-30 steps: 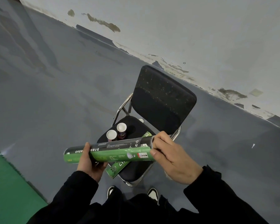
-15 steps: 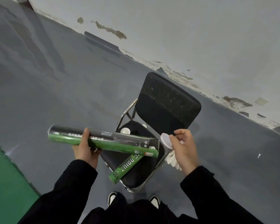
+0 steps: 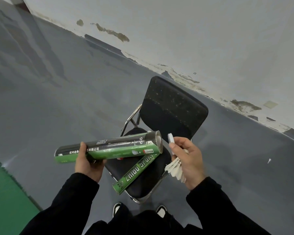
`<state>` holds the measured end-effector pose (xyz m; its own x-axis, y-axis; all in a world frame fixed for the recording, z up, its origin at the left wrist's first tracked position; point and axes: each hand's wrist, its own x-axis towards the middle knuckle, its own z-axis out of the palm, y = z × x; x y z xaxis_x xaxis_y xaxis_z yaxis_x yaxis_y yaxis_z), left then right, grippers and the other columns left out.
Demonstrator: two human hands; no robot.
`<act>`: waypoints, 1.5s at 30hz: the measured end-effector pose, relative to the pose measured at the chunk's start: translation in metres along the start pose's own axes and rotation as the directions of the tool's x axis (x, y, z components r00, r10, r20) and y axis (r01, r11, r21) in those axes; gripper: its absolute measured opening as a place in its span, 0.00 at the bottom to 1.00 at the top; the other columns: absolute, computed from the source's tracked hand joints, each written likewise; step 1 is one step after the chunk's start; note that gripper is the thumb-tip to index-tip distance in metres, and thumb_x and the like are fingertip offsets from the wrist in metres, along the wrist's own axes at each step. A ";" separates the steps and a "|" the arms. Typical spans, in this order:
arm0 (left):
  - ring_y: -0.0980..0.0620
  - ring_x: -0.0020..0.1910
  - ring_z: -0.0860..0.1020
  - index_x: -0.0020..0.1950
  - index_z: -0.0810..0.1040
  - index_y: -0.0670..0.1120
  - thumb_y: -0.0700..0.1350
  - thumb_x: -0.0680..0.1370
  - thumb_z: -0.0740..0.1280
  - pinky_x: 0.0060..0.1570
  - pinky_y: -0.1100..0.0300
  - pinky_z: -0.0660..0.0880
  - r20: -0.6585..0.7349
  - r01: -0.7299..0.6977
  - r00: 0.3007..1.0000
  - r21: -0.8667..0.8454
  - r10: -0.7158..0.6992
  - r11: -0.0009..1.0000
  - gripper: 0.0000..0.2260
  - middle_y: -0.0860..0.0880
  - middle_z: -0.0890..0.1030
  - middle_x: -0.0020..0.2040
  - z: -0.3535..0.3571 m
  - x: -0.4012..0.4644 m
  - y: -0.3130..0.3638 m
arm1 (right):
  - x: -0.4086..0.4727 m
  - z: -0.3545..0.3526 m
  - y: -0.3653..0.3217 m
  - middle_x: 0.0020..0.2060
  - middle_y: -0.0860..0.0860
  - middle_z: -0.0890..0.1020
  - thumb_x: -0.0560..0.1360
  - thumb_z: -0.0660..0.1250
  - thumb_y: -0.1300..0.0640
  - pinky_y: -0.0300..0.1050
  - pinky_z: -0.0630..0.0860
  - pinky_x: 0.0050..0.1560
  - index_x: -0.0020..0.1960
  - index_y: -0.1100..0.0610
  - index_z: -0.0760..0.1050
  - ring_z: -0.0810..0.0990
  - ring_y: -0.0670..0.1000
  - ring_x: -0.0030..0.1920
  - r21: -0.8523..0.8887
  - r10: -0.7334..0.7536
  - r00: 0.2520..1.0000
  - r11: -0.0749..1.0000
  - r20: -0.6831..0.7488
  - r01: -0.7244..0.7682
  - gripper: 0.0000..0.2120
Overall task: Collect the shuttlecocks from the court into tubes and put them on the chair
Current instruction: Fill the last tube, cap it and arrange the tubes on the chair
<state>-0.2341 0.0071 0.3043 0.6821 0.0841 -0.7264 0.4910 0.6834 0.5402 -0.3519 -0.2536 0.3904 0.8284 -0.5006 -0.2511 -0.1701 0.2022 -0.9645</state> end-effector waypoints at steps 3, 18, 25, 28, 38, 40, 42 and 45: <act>0.46 0.52 0.82 0.58 0.79 0.49 0.61 0.79 0.69 0.51 0.50 0.79 0.014 0.017 1.000 0.042 -0.018 0.999 0.18 0.47 0.82 0.54 0.003 -0.002 -0.007 | -0.003 0.009 0.005 0.41 0.51 0.86 0.77 0.71 0.65 0.37 0.78 0.38 0.51 0.55 0.84 0.83 0.45 0.39 0.008 -0.029 1.000 1.000 0.012 0.029 0.07; 0.48 0.48 0.82 0.55 0.79 0.49 0.63 0.79 0.69 0.50 0.52 0.79 0.013 0.025 1.000 0.054 -0.026 0.998 0.18 0.47 0.81 0.51 0.005 -0.005 -0.016 | 0.002 -0.003 0.010 0.46 0.53 0.84 0.69 0.74 0.59 0.39 0.78 0.38 0.56 0.50 0.82 0.82 0.51 0.46 -0.018 -0.074 0.975 0.997 0.210 0.080 0.15; 0.47 0.54 0.82 0.64 0.78 0.49 0.63 0.77 0.71 0.63 0.46 0.78 0.001 -0.011 1.000 0.091 0.011 0.996 0.22 0.46 0.81 0.56 0.006 0.000 -0.008 | 0.002 -0.008 0.005 0.41 0.49 0.81 0.73 0.66 0.60 0.43 0.75 0.31 0.52 0.58 0.77 0.78 0.46 0.39 -0.158 0.026 0.910 0.987 0.413 0.044 0.08; 0.48 0.50 0.81 0.62 0.78 0.50 0.63 0.78 0.70 0.53 0.51 0.79 -0.003 0.000 1.000 0.098 0.000 0.995 0.20 0.48 0.81 0.52 0.010 -0.003 -0.006 | 0.002 -0.009 0.001 0.40 0.52 0.79 0.73 0.64 0.62 0.43 0.74 0.31 0.51 0.60 0.75 0.76 0.48 0.37 -0.158 0.001 0.900 0.984 0.436 0.076 0.08; 0.48 0.50 0.81 0.62 0.77 0.48 0.62 0.79 0.69 0.36 0.55 0.81 0.059 0.037 0.997 0.063 -0.041 0.997 0.20 0.47 0.81 0.55 0.025 -0.011 -0.008 | 0.000 0.002 0.002 0.39 0.48 0.84 0.78 0.72 0.58 0.41 0.78 0.33 0.50 0.55 0.82 0.80 0.44 0.36 -0.061 -0.014 0.998 0.998 -0.069 0.010 0.02; 0.48 0.50 0.82 0.63 0.78 0.48 0.63 0.79 0.69 0.34 0.57 0.82 0.049 0.040 0.998 0.066 -0.044 0.997 0.22 0.46 0.81 0.57 0.025 -0.009 -0.009 | -0.001 0.000 0.005 0.46 0.48 0.84 0.77 0.73 0.56 0.36 0.79 0.37 0.52 0.51 0.84 0.81 0.41 0.42 -0.087 -0.046 0.996 0.995 -0.083 0.039 0.05; 0.47 0.55 0.83 0.67 0.79 0.47 0.63 0.78 0.70 0.42 0.53 0.84 0.044 0.044 0.998 0.056 -0.047 0.997 0.26 0.45 0.82 0.62 0.025 -0.006 -0.010 | -0.001 0.000 0.009 0.53 0.46 0.82 0.78 0.72 0.54 0.33 0.78 0.43 0.54 0.46 0.84 0.81 0.42 0.51 -0.150 -0.086 0.993 0.986 -0.083 0.073 0.07; 0.47 0.54 0.83 0.66 0.78 0.47 0.63 0.78 0.71 0.52 0.50 0.82 0.038 0.038 0.998 0.066 -0.040 0.997 0.24 0.44 0.81 0.61 0.025 -0.005 -0.011 | -0.005 -0.001 0.014 0.58 0.40 0.77 0.78 0.71 0.56 0.35 0.80 0.51 0.53 0.40 0.81 0.79 0.45 0.58 -0.311 -0.209 0.977 0.932 -0.049 0.184 0.10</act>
<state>-0.2299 -0.0185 0.3129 0.6820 0.0288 -0.7308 0.5509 0.6371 0.5392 -0.3585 -0.2488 0.3780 0.8185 -0.5726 -0.0472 -0.1716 -0.1652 -0.9712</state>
